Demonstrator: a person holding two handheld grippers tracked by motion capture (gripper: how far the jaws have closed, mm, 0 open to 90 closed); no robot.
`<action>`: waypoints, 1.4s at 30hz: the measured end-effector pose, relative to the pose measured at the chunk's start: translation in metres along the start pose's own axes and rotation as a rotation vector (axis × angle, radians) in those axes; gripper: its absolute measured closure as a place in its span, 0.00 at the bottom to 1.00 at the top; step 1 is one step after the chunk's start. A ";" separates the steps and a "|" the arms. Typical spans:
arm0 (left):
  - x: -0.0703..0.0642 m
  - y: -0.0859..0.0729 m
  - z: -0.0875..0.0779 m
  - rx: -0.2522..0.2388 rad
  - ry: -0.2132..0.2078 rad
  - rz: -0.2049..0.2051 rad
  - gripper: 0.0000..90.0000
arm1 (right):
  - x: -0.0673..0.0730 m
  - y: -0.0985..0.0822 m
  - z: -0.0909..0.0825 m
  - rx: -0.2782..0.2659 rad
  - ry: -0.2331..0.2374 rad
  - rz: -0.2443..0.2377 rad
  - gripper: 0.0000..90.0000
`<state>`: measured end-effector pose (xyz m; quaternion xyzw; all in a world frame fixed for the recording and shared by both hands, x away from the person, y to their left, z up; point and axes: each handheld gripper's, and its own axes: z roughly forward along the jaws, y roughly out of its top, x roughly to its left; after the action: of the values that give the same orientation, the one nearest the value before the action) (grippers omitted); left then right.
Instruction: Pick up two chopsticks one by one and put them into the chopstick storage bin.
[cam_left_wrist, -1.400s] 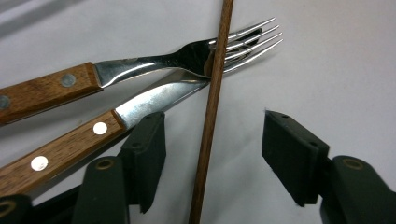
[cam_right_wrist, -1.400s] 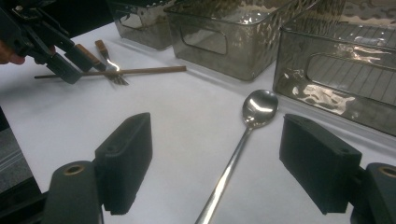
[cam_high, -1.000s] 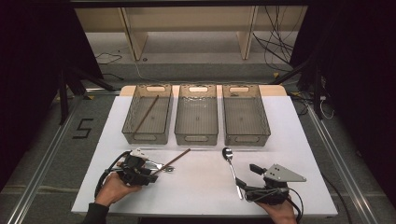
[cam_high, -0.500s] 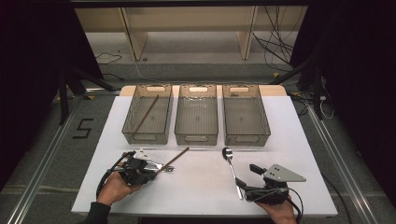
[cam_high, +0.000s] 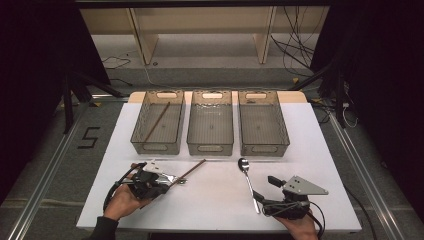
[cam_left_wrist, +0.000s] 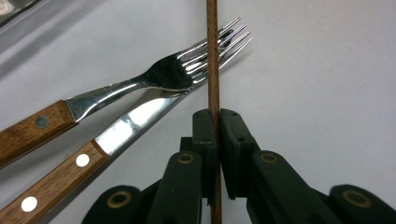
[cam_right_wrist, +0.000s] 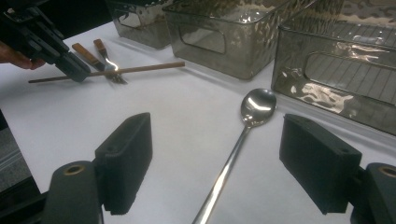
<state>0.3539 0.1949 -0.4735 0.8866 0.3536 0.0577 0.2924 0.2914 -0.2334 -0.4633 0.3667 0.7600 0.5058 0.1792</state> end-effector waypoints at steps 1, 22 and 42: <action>0.001 0.000 -0.002 -0.008 -0.008 0.001 0.94 | 0.000 0.000 0.000 -0.001 0.000 0.000 0.29; 0.015 0.016 -0.049 -0.189 -0.062 -0.052 0.94 | 0.000 0.000 0.000 0.000 -0.002 0.004 0.29; 0.076 0.062 -0.072 -0.268 0.071 -0.162 0.94 | -0.001 0.000 0.000 -0.003 -0.002 0.011 0.29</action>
<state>0.4255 0.2435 -0.3876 0.8058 0.4232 0.1117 0.3990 0.2924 -0.2339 -0.4636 0.3711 0.7570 0.5076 0.1777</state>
